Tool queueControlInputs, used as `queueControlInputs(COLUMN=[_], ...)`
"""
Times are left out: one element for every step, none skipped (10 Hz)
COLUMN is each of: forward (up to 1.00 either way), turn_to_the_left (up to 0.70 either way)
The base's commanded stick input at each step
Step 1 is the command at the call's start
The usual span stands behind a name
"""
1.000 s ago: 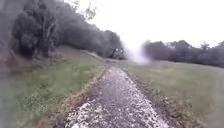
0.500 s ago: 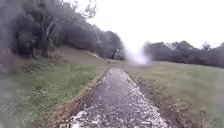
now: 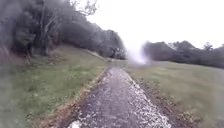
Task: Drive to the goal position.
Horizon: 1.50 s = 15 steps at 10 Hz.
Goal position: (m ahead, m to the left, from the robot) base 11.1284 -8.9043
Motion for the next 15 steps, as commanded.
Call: queueControlInputs(forward=[0.5,0.5,0.5,0.5,0.5,0.5,0.5,0.5,0.5,0.5,0.5,0.5,0.5,0.5,0.5], turn_to_the_left=[0.0,0.0,0.0,0.0,0.0,0.0,0.0,0.0,0.0,0.0,0.0,0.0,0.0,0.0,0.0])
